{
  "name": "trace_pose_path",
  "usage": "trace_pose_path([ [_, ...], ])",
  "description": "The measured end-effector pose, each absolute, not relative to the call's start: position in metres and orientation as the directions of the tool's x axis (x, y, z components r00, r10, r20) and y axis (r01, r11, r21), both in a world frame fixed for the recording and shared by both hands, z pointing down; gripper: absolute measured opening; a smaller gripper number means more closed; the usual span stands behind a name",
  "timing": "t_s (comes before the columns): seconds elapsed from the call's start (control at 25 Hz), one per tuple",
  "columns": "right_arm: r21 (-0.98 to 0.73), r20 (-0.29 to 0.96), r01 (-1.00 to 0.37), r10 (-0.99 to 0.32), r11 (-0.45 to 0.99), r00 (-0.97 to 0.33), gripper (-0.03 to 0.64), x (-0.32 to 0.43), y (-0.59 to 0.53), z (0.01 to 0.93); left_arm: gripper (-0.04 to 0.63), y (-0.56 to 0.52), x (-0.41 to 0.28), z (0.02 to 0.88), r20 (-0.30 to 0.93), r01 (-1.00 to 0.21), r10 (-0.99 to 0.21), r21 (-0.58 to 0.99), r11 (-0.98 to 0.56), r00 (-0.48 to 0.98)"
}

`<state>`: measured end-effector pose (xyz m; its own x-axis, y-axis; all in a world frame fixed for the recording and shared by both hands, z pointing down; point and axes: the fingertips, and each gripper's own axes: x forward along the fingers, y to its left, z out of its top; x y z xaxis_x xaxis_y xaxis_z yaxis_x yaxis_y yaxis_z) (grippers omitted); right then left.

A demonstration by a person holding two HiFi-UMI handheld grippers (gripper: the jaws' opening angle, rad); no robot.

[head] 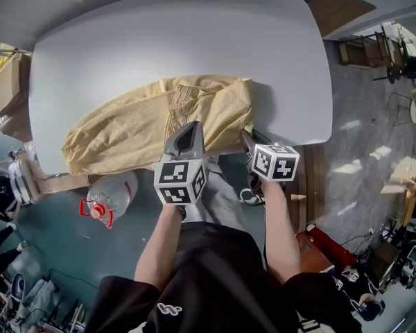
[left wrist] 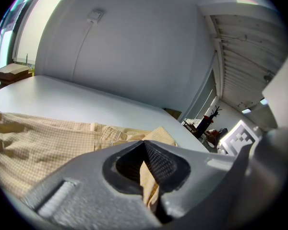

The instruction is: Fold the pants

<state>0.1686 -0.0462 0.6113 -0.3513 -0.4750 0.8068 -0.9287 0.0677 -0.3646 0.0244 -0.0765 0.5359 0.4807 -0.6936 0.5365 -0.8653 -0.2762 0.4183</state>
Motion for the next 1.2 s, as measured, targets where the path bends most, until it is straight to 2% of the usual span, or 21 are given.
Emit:
trace_pose_path([
  [0.36, -0.339, 0.798, -0.941, -0.525, 0.011, -0.294, 0.078, 0.186, -0.056, 0.601, 0.006, -0.08, 0.006, 0.523, 0.506, -0.864, -0.719, 0.421, -0.277, 0.477],
  [0.72, -0.258, 0.797, -0.959, -0.587, -0.116, -0.143, 0.077, 0.211, -0.057, 0.592, 0.006, -0.092, -0.043, 0.522, 0.456, -0.854, -0.747, 0.433, -0.29, 0.485],
  [1.2, -0.231, 0.794, -0.937, -0.608, -0.26, -0.027, 0.077, 0.358, -0.013, 0.568, 0.006, -0.089, 0.118, 0.509, 0.452, -0.785, -0.645, 0.43, -0.447, 0.615],
])
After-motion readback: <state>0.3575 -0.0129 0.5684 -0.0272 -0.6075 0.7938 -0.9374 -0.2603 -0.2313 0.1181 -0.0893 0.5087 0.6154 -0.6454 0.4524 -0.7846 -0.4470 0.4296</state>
